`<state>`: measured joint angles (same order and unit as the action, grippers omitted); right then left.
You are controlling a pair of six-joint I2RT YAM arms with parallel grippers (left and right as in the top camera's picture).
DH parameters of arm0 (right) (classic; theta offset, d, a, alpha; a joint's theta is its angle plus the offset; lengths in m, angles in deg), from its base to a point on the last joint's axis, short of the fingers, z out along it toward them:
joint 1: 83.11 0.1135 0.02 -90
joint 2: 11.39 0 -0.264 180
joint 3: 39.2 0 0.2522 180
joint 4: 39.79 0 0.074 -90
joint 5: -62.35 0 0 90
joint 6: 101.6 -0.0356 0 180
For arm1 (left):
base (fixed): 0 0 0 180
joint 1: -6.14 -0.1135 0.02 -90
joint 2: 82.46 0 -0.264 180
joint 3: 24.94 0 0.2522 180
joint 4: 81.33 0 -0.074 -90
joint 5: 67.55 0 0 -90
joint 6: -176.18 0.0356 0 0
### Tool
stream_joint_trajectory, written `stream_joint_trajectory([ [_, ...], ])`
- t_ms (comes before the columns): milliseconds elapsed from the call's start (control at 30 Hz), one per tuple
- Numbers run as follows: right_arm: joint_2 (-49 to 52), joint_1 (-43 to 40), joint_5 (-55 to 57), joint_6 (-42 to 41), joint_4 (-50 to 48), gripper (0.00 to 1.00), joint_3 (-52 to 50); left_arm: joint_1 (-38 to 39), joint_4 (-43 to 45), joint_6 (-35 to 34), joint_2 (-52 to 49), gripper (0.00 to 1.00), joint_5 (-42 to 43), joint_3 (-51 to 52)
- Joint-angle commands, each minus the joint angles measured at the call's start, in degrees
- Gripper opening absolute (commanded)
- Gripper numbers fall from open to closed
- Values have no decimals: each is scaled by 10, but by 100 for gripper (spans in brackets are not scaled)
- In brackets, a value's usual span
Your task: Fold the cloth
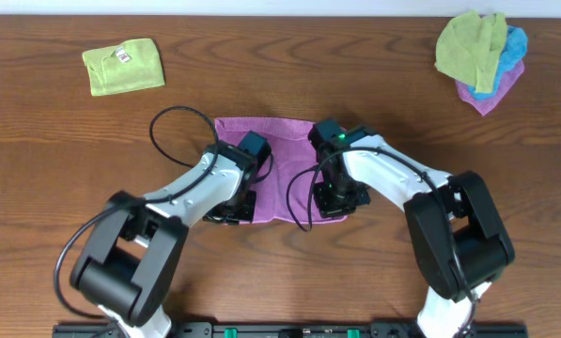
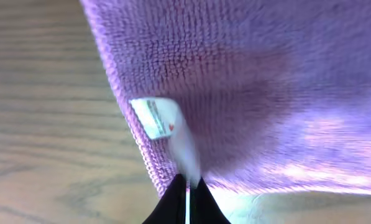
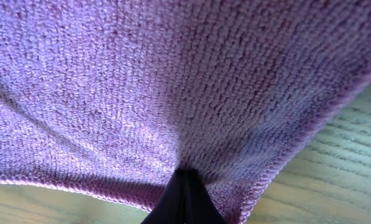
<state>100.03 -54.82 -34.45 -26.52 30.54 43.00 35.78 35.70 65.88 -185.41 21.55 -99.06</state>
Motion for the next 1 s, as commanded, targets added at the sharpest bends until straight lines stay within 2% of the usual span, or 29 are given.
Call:
stream_joint_trajectory([
  [0, -11, -11, 8, -13, 2, 2, -16, -17, -8, -16, 38, 6, -37, 3],
  [167, -61, -36, 48, -13, 32, 2, -16, -35, -25, -16, 79, 6, -43, 3],
  [400, -149, -41, 48, -14, 19, 1, -16, -34, 7, -16, 128, 6, -46, 3],
  [533, -176, -41, 46, -13, -42, 2, -16, -34, 57, -16, 130, 6, -28, 3],
  [667, -165, -41, -3, 13, -124, 2, -16, -34, 103, -16, 130, 6, 6, 3],
  [833, -116, -40, -16, 13, -224, 2, -16, -34, 126, -16, 120, 6, 25, 3],
  [967, -73, -40, -33, 13, -265, 2, -16, -34, 149, -16, 104, 6, 56, 19],
])
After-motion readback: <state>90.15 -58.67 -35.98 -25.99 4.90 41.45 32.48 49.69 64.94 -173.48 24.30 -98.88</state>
